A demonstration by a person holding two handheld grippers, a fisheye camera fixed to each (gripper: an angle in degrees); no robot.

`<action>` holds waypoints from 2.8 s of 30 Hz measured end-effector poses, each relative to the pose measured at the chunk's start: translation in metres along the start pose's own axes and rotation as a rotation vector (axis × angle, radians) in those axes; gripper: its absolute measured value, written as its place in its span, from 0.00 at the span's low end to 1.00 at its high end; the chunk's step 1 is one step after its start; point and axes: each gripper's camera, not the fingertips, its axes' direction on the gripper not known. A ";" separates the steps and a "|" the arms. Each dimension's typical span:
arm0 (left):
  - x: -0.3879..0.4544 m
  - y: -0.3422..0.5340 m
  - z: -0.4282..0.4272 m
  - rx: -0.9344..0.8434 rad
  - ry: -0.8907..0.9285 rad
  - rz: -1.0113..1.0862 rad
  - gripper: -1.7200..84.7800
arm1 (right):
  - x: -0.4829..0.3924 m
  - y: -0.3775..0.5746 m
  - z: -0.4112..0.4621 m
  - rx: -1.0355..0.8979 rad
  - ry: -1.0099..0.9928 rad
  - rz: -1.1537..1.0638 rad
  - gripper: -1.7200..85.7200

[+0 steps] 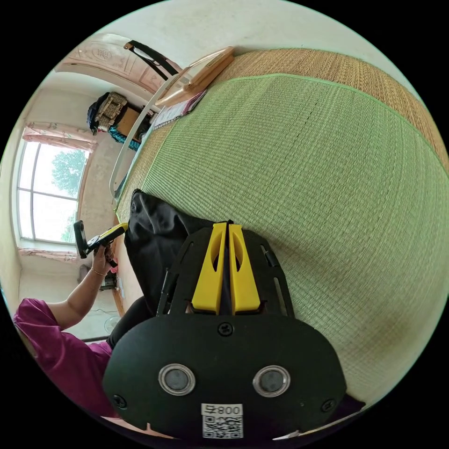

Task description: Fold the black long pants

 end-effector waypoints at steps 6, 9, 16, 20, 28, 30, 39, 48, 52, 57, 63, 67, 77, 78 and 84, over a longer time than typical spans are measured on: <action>0.009 0.005 0.006 0.002 -0.013 0.001 0.03 | 0.015 0.003 -0.004 -0.040 -0.057 0.013 0.02; 0.014 0.005 0.010 -0.007 -0.021 0.005 0.03 | 0.027 0.015 -0.017 -0.012 -0.075 0.039 0.02; 0.058 0.017 0.011 0.053 0.024 0.062 0.02 | 0.013 0.094 -0.052 0.041 0.045 -0.027 0.02; 0.088 0.029 0.056 -0.047 0.023 0.104 0.02 | 0.004 0.138 -0.027 -0.005 0.246 -0.031 0.02; 0.106 0.047 0.109 -0.108 -0.013 0.108 0.02 | 0.012 0.175 -0.015 0.009 0.346 -0.029 0.02; 0.115 0.052 0.121 -0.109 -0.021 0.084 0.02 | 0.013 0.190 -0.023 0.049 0.352 -0.013 0.02; 0.167 0.086 0.198 -0.164 -0.037 0.129 0.02 | 0.020 0.327 -0.036 0.115 0.307 0.079 0.02; 0.223 0.114 0.273 -0.197 -0.041 0.169 0.02 | 0.041 0.443 -0.042 0.154 0.276 0.187 0.02; 0.231 0.130 0.322 -0.243 -0.014 0.114 0.02 | 0.064 0.489 -0.019 0.087 0.257 0.257 0.02; 0.281 0.152 0.356 -0.188 0.045 0.121 0.02 | 0.075 0.532 -0.028 0.163 0.228 0.273 0.02; 0.424 0.177 0.445 -0.239 0.242 0.369 0.02 | 0.113 0.595 -0.037 0.229 0.226 0.364 0.02; 0.541 0.196 0.519 -0.319 0.374 0.539 0.02 | 0.141 0.640 -0.036 0.276 0.125 0.422 0.02; 0.878 0.276 0.691 -0.438 0.536 1.009 0.05 | 0.204 0.802 -0.105 0.589 0.317 0.744 0.09; 0.910 0.287 0.710 -0.441 0.526 1.042 0.06 | 0.214 0.820 -0.111 0.604 0.331 0.780 0.09; 1.043 0.337 0.798 -0.430 0.453 1.143 0.07 | 0.242 0.866 -0.116 0.604 0.408 0.850 0.10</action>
